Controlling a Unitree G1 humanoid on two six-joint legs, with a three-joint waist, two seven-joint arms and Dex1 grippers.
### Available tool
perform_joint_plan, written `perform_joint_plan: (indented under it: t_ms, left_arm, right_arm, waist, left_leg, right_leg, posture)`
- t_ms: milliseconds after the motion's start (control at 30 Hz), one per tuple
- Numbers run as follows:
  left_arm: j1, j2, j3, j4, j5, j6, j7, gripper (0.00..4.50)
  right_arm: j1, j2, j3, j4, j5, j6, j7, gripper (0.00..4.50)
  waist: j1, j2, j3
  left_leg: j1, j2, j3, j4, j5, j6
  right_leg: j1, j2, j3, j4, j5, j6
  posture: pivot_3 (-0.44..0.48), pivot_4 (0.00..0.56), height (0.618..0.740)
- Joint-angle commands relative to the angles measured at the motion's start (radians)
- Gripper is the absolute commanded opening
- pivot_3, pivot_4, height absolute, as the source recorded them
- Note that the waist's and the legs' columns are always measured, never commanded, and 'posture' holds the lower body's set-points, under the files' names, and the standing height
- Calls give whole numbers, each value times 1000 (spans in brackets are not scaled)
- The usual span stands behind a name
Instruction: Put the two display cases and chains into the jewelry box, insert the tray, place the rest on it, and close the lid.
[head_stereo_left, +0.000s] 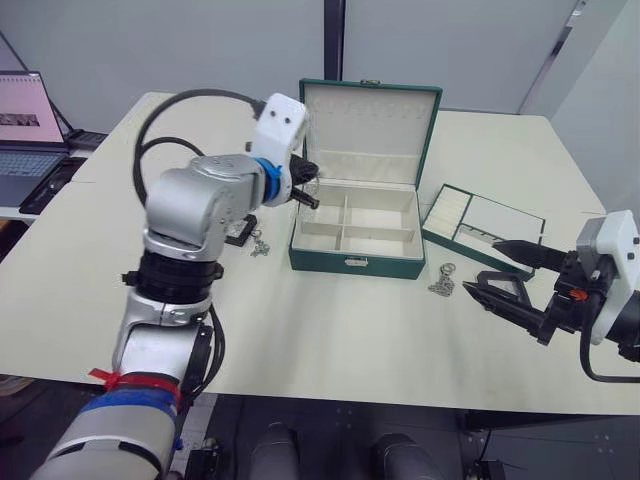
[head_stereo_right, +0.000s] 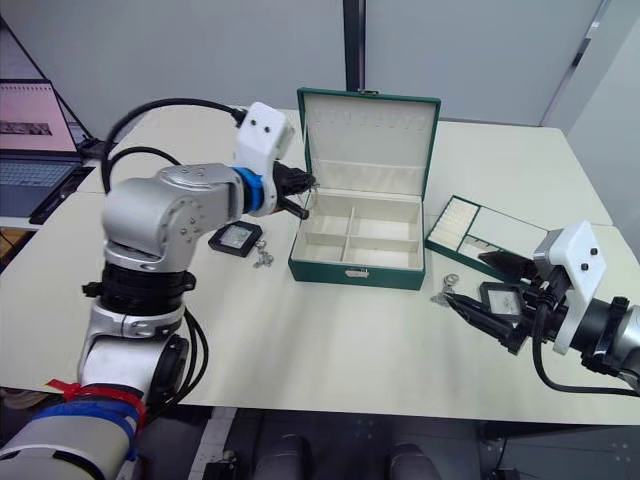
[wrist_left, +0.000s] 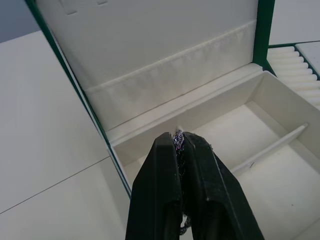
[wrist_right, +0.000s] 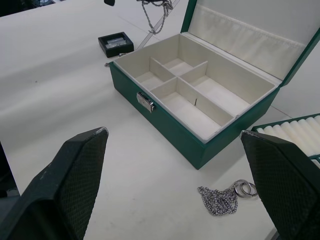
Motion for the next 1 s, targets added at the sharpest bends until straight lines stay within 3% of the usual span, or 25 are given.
perform_joint_plan:
  t_ms: [33, 1000]
  left_arm:
    - [-40, -13, -5, 11, 23, -45, -5, 8]
    - [-91, -189, -62, 561, 249, -526, -14, 8]
  right_arm:
    - [-8, 3, -43, -26, 26, -20, -18, 4500]
    - [54, -24, -110, -70, 94, -7, -72, 4500]
  waist:
    - [0, 0, 0]
    - [2, 0, 0]
  left_leg:
    - [0, 0, 0, 0, 0, 0]
    - [0, -1, 0, 0, 0, 0]
  right_leg:
    - [0, 0, 0, 0, 0, 0]
    - [1, 0, 0, 0, 0, 0]
  posture:
    - [0, 150, 740]
    - [0, 150, 740]
